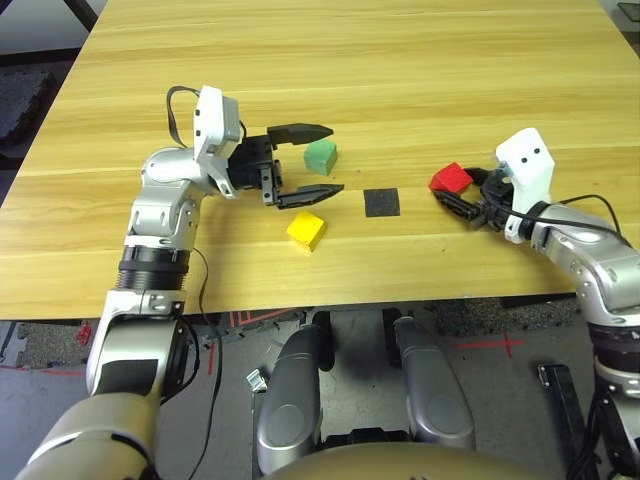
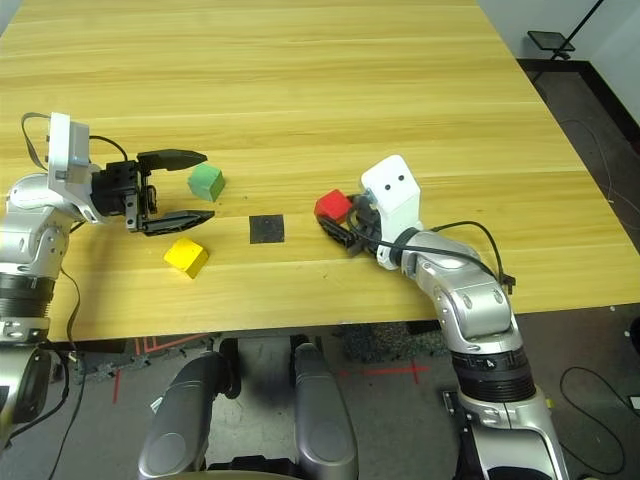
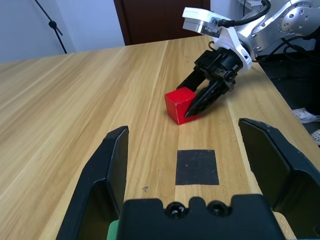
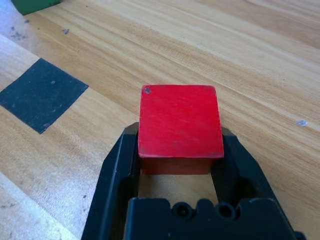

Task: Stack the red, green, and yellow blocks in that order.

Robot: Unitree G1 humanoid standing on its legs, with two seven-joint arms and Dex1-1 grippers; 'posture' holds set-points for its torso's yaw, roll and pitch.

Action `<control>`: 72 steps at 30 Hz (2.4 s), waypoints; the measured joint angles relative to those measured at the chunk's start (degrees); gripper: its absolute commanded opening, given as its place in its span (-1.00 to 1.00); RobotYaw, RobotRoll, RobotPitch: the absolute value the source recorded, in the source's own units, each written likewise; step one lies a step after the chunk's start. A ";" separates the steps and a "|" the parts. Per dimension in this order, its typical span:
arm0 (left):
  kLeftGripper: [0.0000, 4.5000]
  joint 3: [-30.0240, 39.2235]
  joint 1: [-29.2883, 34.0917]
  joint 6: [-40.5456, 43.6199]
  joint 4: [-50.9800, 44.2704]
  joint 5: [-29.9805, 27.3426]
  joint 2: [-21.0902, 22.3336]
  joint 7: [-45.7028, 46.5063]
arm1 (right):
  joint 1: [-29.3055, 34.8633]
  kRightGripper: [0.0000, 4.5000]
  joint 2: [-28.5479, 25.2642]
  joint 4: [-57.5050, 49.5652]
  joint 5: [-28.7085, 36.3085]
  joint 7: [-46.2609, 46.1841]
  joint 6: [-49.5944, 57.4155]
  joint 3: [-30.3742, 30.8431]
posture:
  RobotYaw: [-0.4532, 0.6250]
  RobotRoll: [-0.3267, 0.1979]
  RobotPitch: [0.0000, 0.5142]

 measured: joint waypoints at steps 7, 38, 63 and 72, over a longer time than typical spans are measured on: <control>1.00 0.01 -0.10 0.01 0.09 0.05 0.00 0.13 | -1.50 -0.09 -0.30 0.42 -0.45 0.80 -0.15 0.08 | 0.14 0.28 0.12; 1.00 0.63 1.16 0.41 -2.58 0.07 1.85 2.24 | -32.68 -0.09 -1.88 40.15 -10.02 53.95 -33.85 18.04 | 0.37 0.37 -0.04; 1.00 0.61 1.64 1.59 -3.70 0.03 1.67 3.20 | -33.17 -0.09 4.51 49.73 -14.74 49.04 -41.65 17.78 | 0.37 0.42 0.03; 1.00 0.62 1.65 2.16 -3.82 0.03 1.66 3.36 | -33.19 -0.09 5.89 52.20 -15.84 48.18 -43.16 17.76 | 0.40 0.43 0.04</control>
